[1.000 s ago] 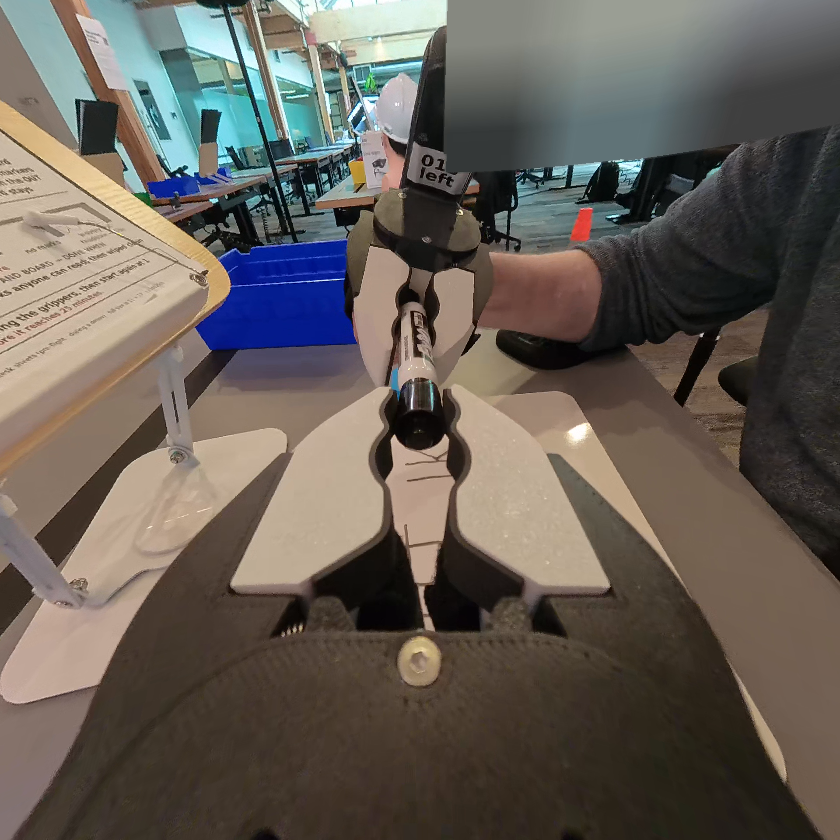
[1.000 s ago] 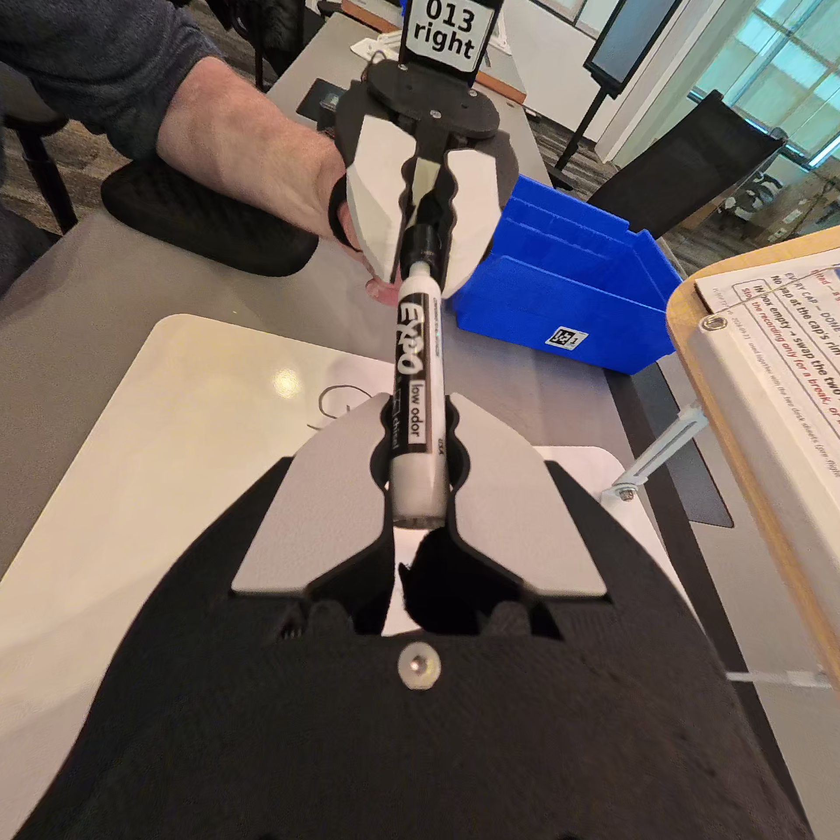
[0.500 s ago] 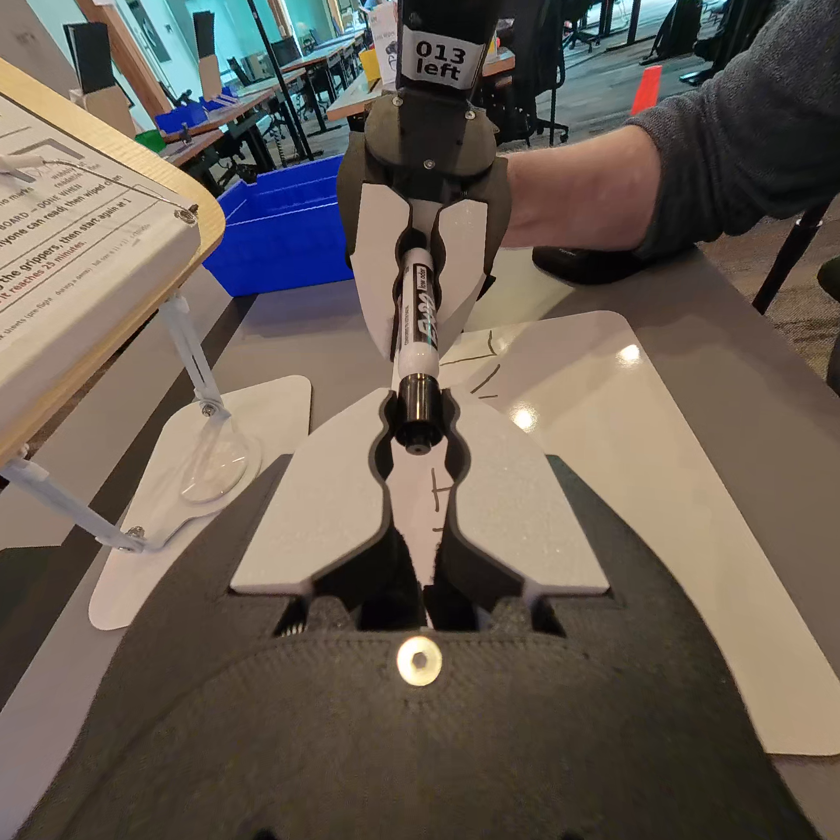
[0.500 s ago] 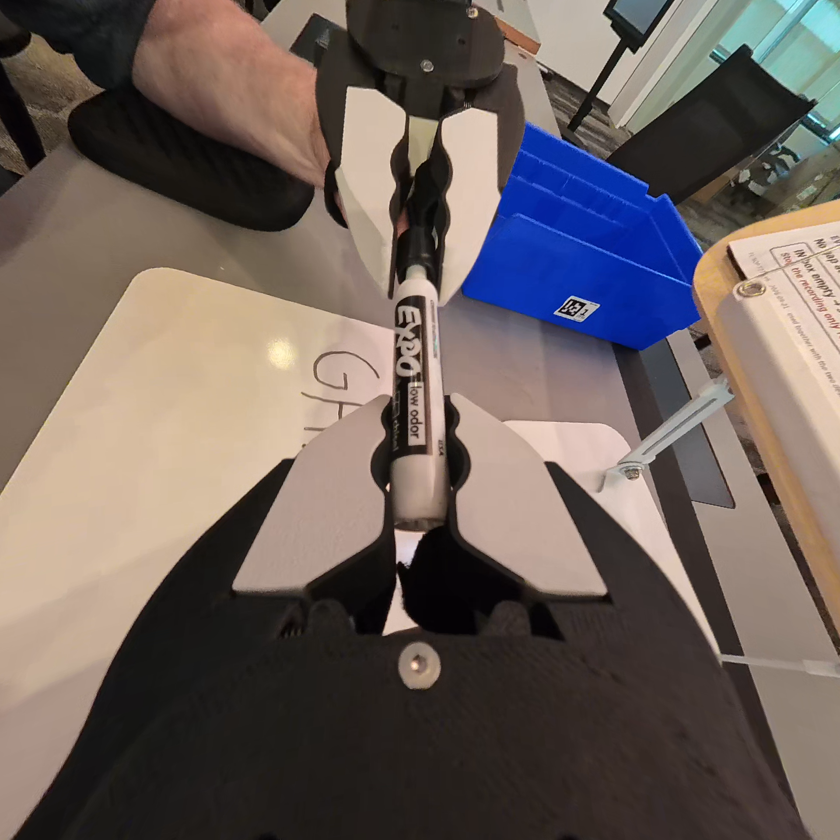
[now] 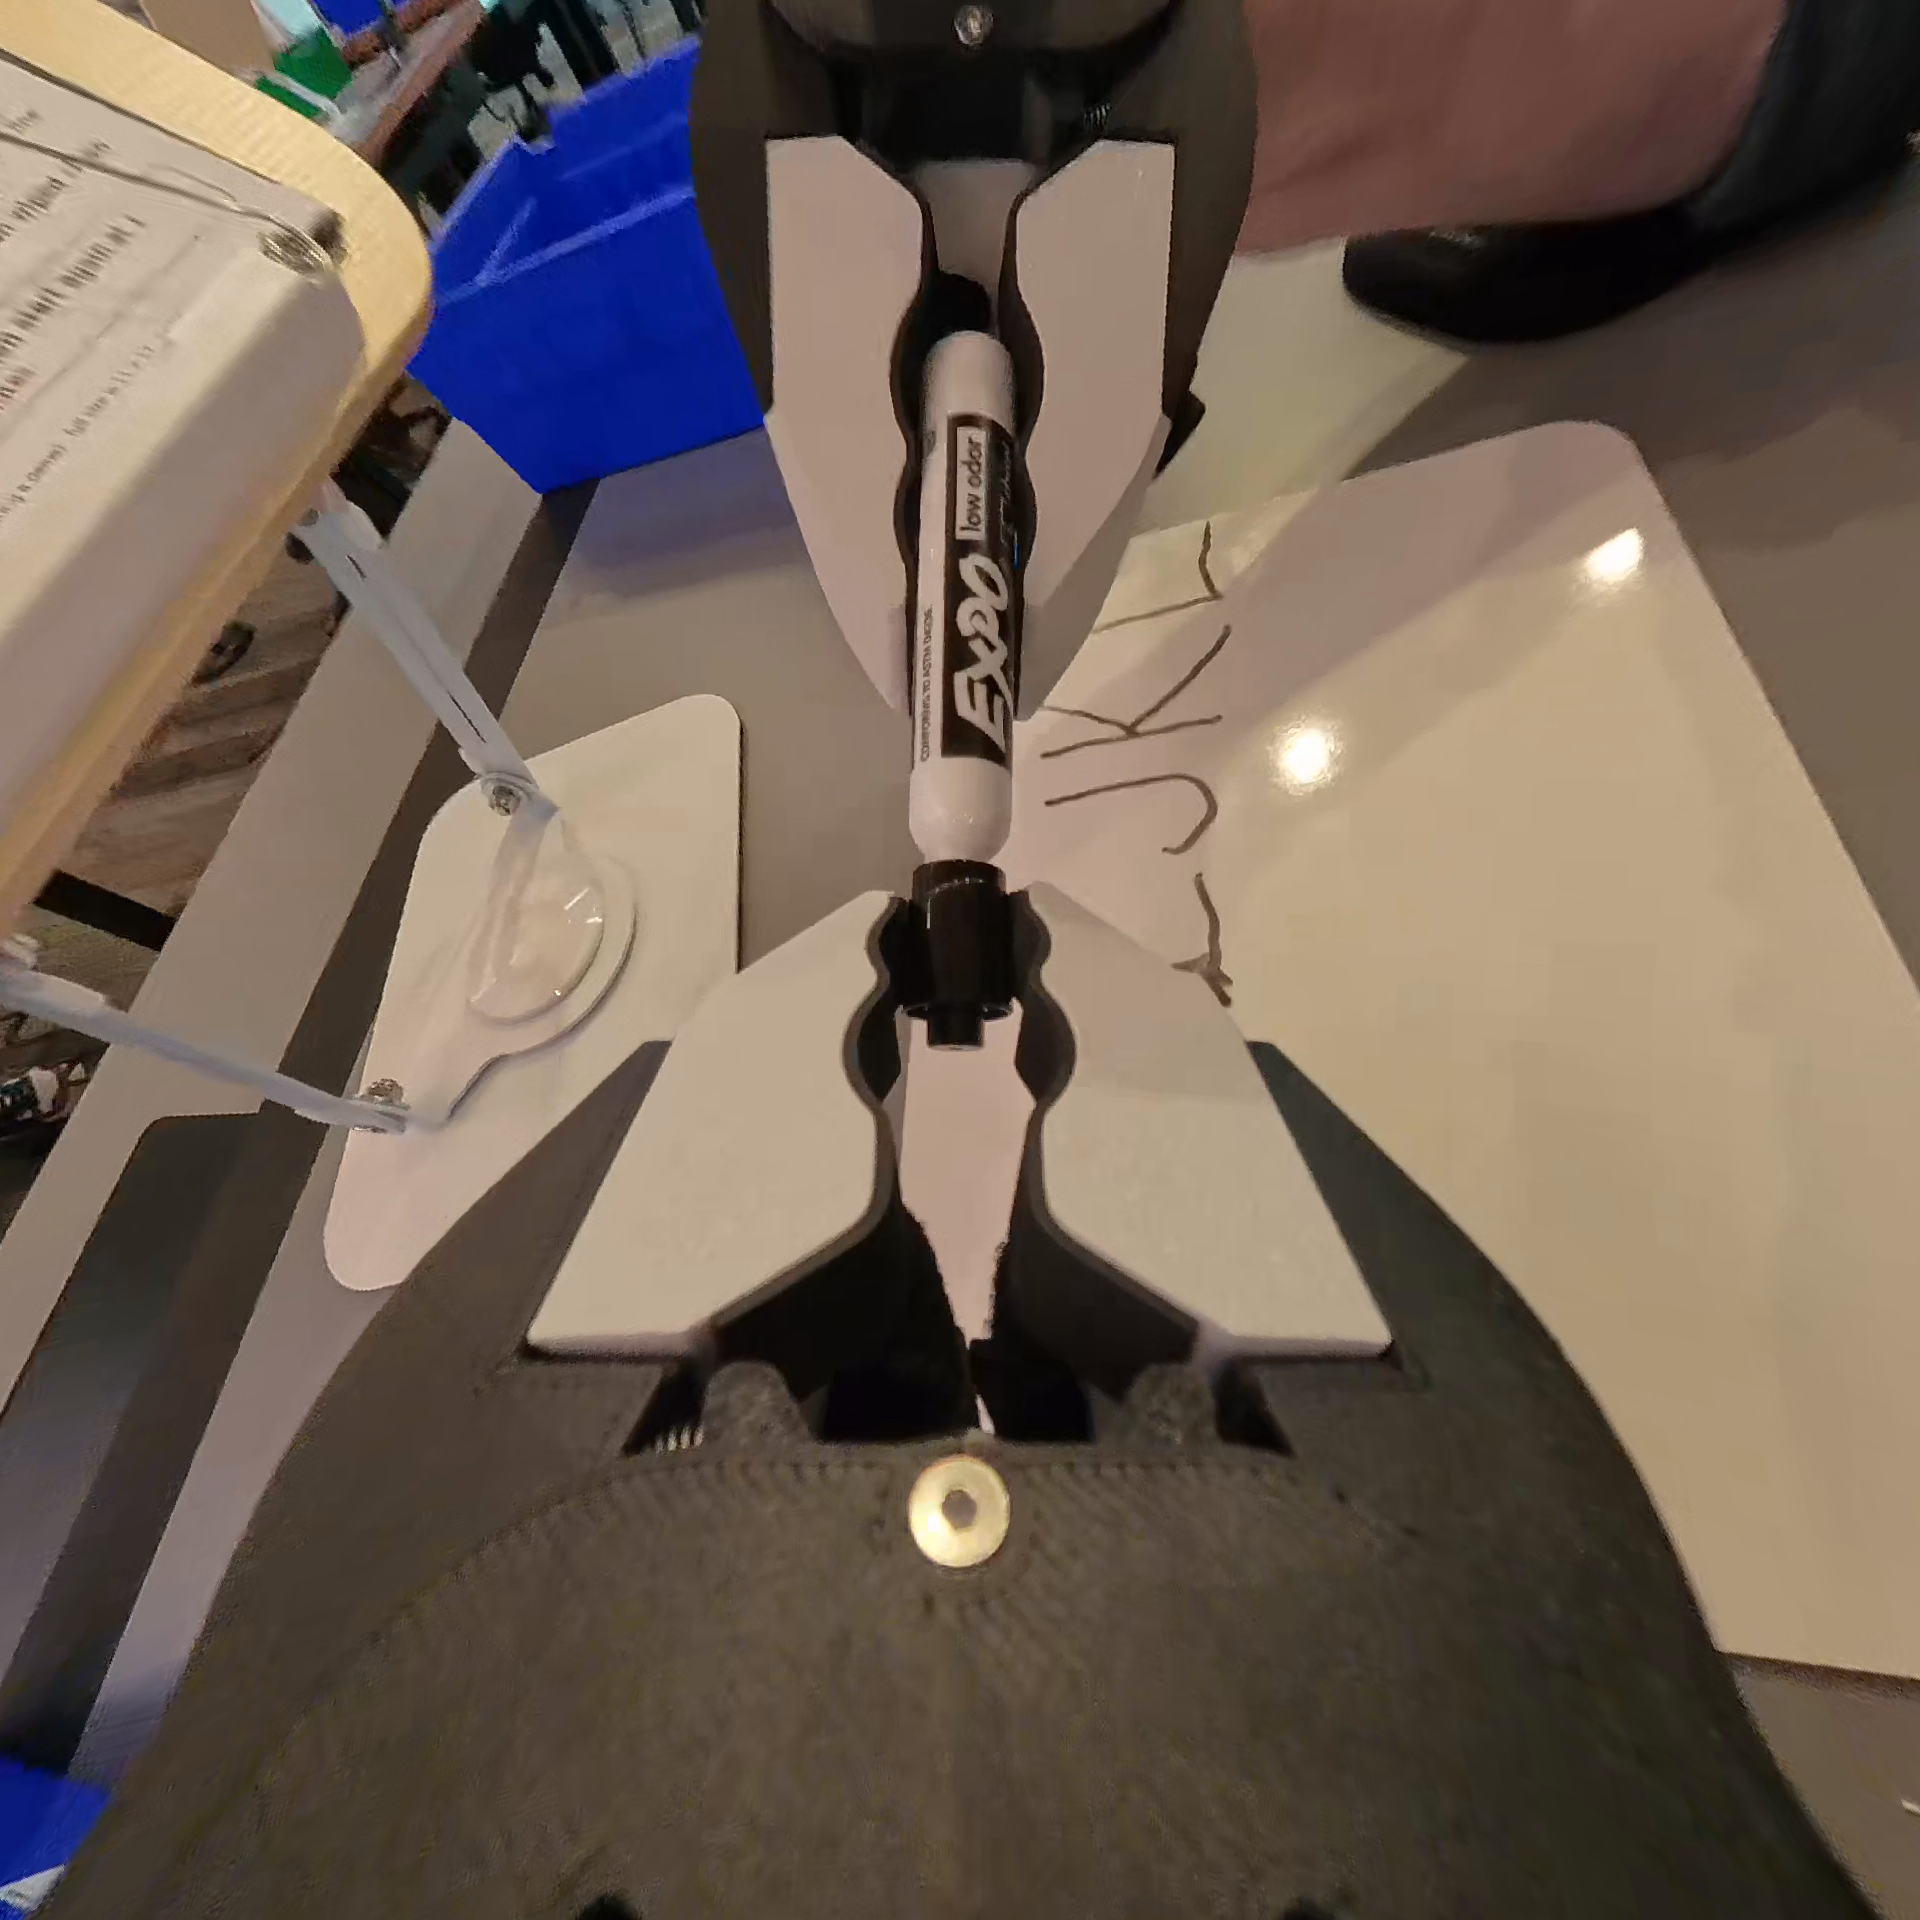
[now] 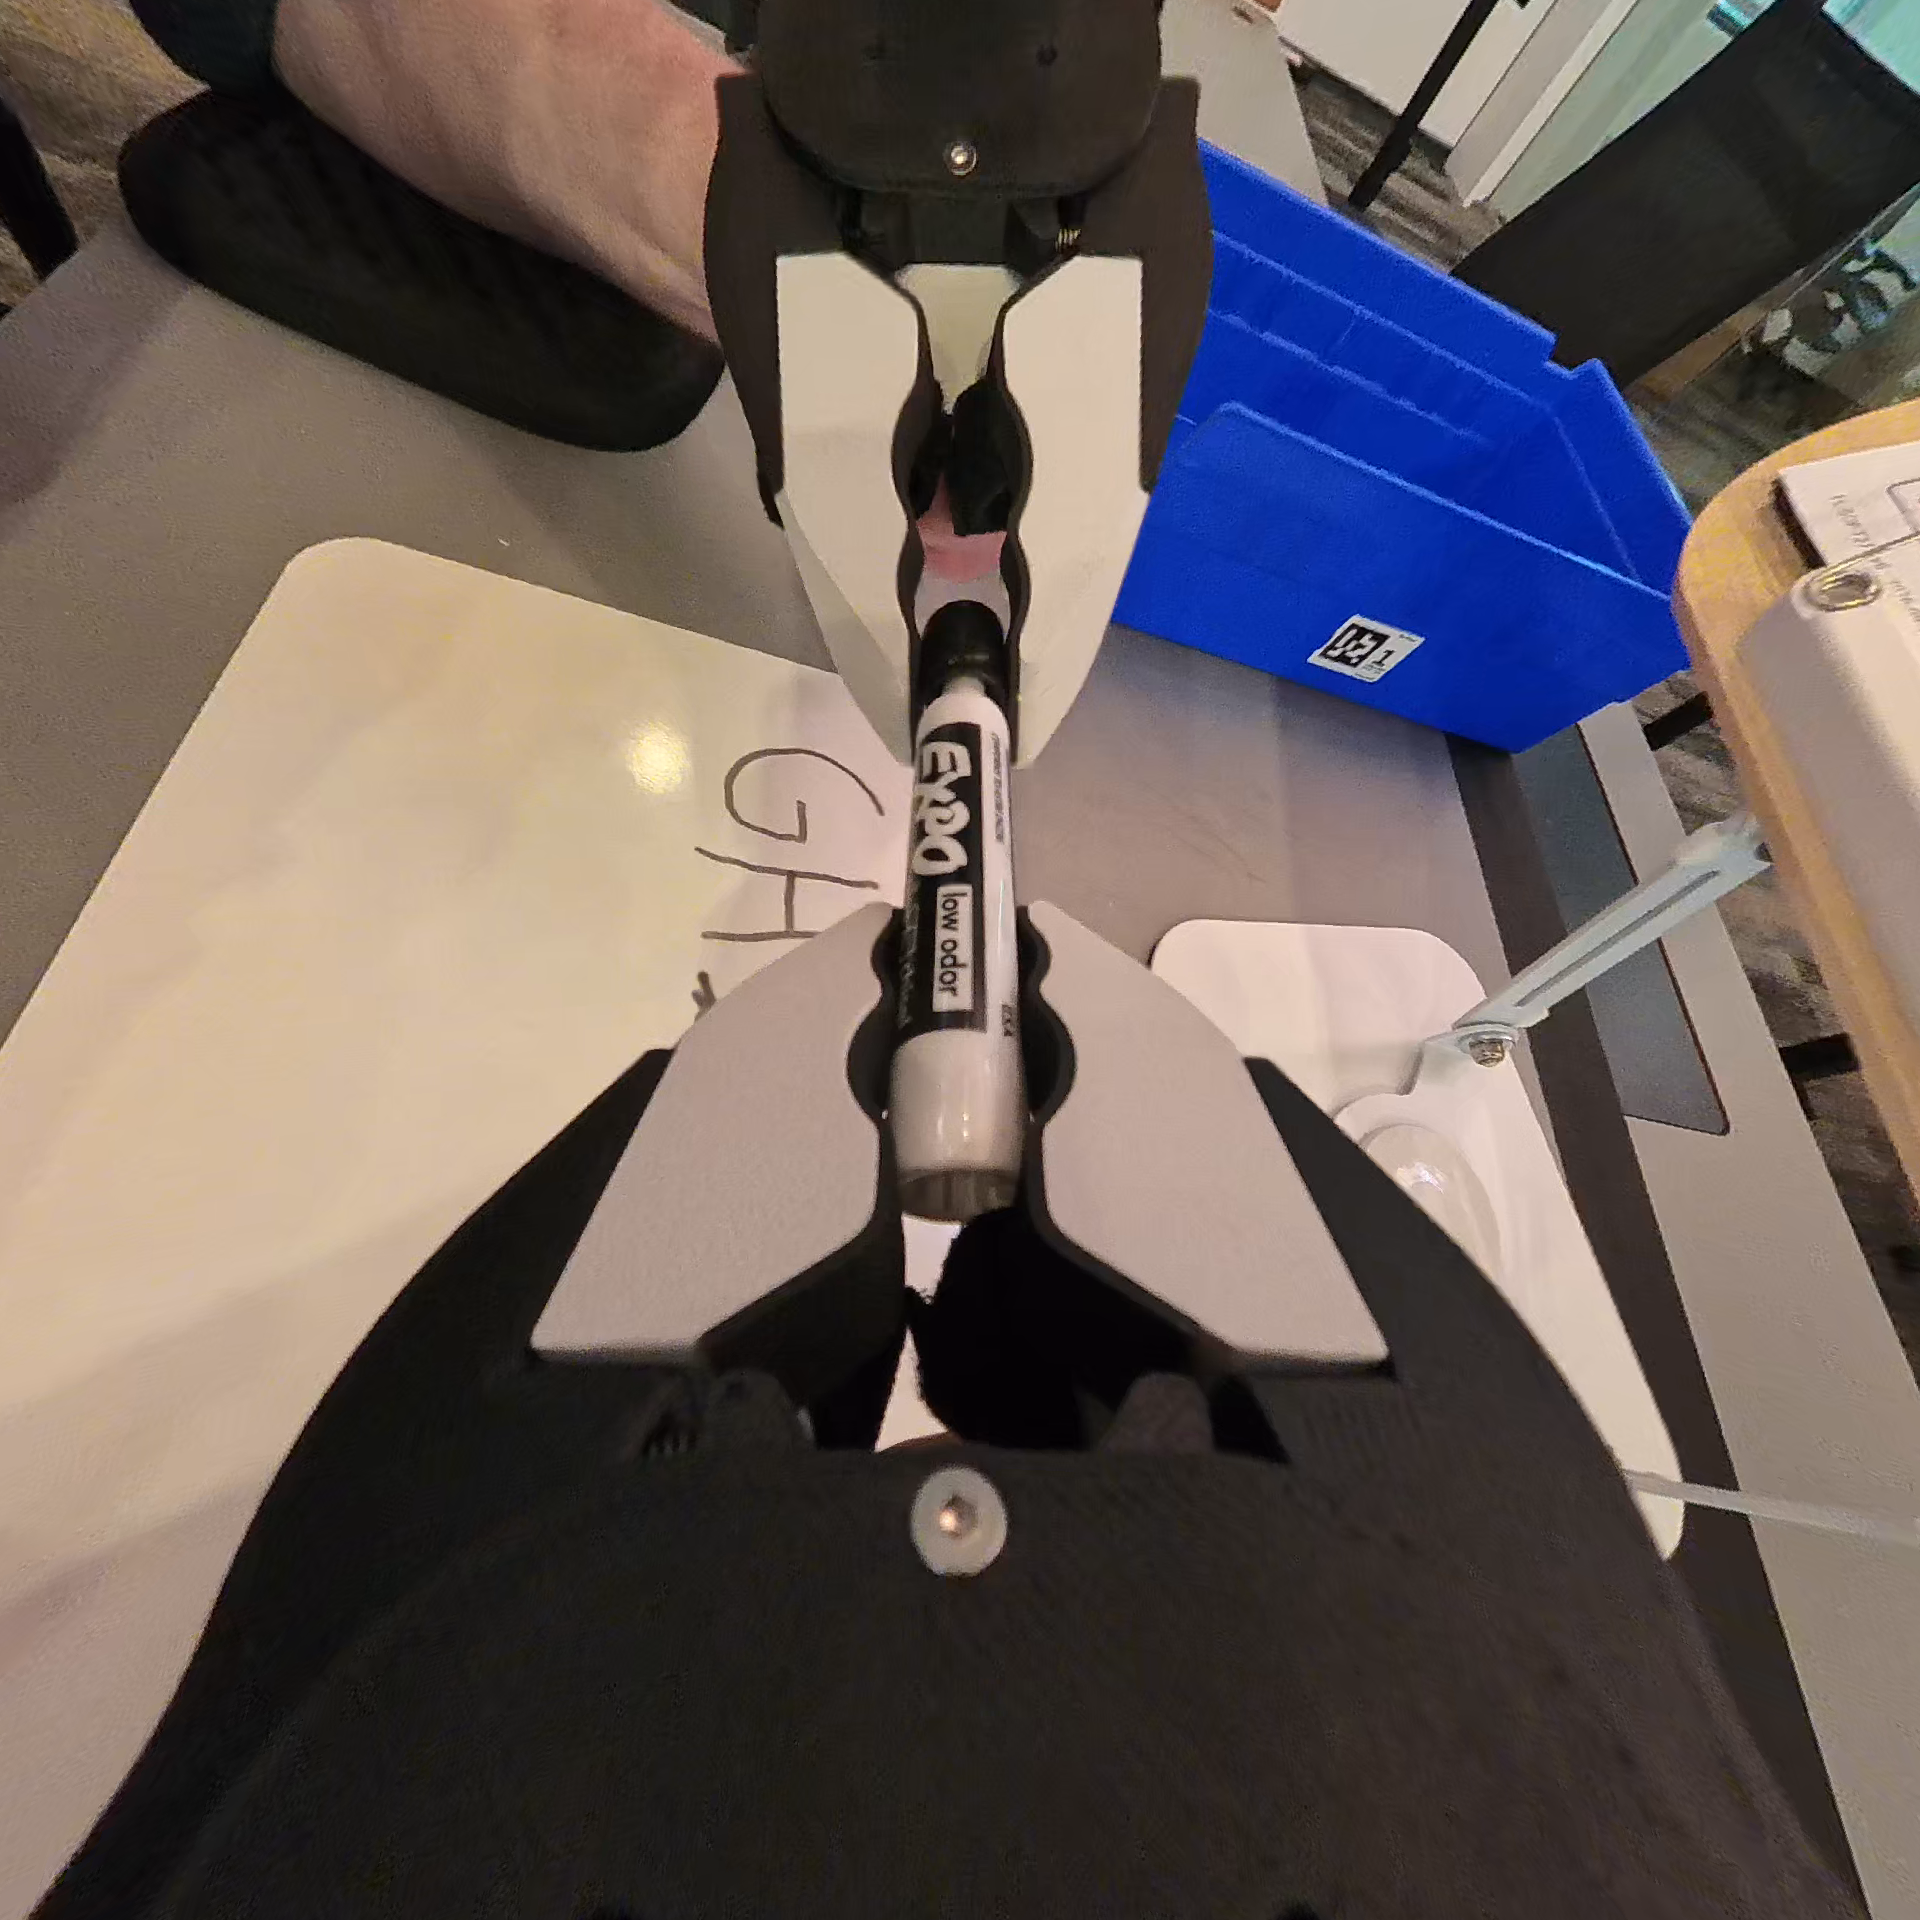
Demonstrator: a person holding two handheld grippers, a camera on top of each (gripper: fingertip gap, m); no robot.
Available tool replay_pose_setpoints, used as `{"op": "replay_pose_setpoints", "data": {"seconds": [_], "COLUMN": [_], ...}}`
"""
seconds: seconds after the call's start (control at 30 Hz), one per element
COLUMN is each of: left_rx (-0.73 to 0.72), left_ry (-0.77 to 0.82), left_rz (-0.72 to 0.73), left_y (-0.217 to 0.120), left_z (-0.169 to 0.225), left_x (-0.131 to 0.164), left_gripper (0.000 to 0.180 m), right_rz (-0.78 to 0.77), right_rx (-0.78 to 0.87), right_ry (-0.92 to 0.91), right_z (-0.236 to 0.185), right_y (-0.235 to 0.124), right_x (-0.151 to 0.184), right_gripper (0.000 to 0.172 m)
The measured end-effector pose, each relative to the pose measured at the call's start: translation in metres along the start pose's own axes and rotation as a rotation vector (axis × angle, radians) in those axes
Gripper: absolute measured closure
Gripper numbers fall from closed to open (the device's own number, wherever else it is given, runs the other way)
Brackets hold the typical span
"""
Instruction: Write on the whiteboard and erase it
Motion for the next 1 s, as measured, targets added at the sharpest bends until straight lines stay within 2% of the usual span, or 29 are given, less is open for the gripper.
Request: {"op": "replay_pose_setpoints", "data": {"seconds": [0.03,0.6,0.67,0.8,1.0], "left_rx": [0.000,-0.022,-0.035,-0.070,-0.070], "left_ry": [0.007,0.032,0.037,0.036,0.053], "left_rz": [-0.016,-0.042,-0.078,-0.109,-0.183], "left_y": [0.002,0.008,0.009,0.005,0.011], "left_z": [0.001,-0.004,-0.007,-0.013,-0.004], "left_x": [0.002,0.008,0.009,0.009,0.005], "left_gripper": [0.163,0.161,0.161,0.161,0.161], "right_rz": [-0.017,-0.068,-0.080,-0.180,-0.405], "right_rx": [-0.012,-0.030,-0.032,0.013,0.096], "right_ry": [-0.006,0.031,0.027,-0.030,-0.166], "right_z": [-0.001,0.000,0.001,0.005,0.003], "right_y": [0.001,0.009,0.005,-0.004,0.013], "right_x": [0.001,0.013,0.014,0.010,0.010], "right_gripper": [0.153,0.152,0.148,0.140,0.140]}}
Point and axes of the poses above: each gripper's, where its closed fingertips meet, y out along the fingers, x out of its underside, z = x × y across the jaws, the point moved 6 cm from there along -y, back along the fingers, and after that the axes turned 9 degrees about -y, right-handed, at the moved point
